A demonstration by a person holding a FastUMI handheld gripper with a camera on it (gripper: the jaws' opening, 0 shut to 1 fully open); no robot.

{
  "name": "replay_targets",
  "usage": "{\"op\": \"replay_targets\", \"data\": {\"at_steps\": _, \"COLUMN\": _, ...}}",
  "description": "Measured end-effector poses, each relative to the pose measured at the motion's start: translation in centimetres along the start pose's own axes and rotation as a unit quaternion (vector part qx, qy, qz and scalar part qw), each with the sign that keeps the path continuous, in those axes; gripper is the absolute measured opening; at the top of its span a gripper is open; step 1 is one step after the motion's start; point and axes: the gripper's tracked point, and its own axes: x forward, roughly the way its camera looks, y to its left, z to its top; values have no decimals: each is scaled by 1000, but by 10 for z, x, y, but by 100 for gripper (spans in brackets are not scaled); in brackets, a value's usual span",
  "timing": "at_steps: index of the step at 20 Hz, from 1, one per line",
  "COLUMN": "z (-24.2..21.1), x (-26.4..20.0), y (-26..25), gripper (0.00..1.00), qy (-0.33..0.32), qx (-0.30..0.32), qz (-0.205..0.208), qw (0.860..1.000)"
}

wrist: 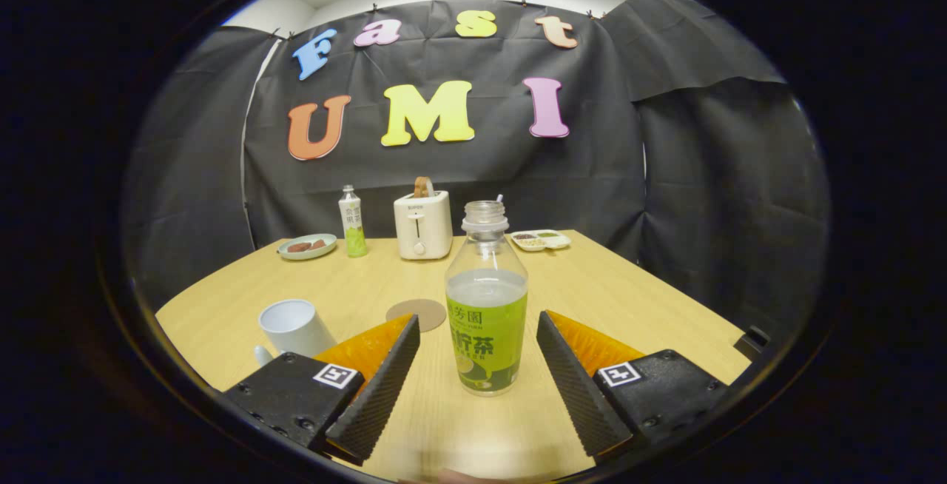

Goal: Take the bottle from table, then pour the juice into the cup, finally place the bottle on the coaster

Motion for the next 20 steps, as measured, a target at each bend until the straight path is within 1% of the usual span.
{"op": "replay_targets", "data": {"at_steps": 5, "z": -2, "x": 30, "y": -6, "gripper": 100, "qy": 3, "qx": 2, "qz": -3, "qw": 1000}}
{"op": "replay_targets", "data": {"at_steps": 7, "z": -1, "x": 38, "y": -1, "gripper": 100, "qy": -1, "qx": -6, "qz": 8, "qw": 1000}}
{"op": "replay_targets", "data": {"at_steps": 9, "z": 4, "x": 42, "y": -8, "gripper": 100, "qy": -18, "qx": -12, "qz": -3, "qw": 1000}}
{"op": "replay_targets", "data": {"at_steps": 11, "z": 6, "x": 43, "y": -6, "gripper": 100, "qy": -33, "qx": -19, "qz": 2, "qw": 999}}
{"op": "replay_targets", "data": {"at_steps": 14, "z": -2, "x": 52, "y": -7, "gripper": 100, "qy": -27, "qx": -41, "qz": -6, "qw": 999}}
{"op": "replay_targets", "data": {"at_steps": 17, "z": -6, "x": 58, "y": -8, "gripper": 100, "qy": -29, "qx": -26, "qz": -4, "qw": 999}}
{"op": "replay_targets", "data": {"at_steps": 18, "z": -8, "x": 60, "y": -7, "gripper": 95, "qy": -32, "qx": -25, "qz": 1, "qw": 999}}
{"op": "replay_targets", "data": {"at_steps": 20, "z": -5, "x": 52, "y": -4, "gripper": 79, "qy": -43, "qx": -42, "qz": 9, "qw": 998}}
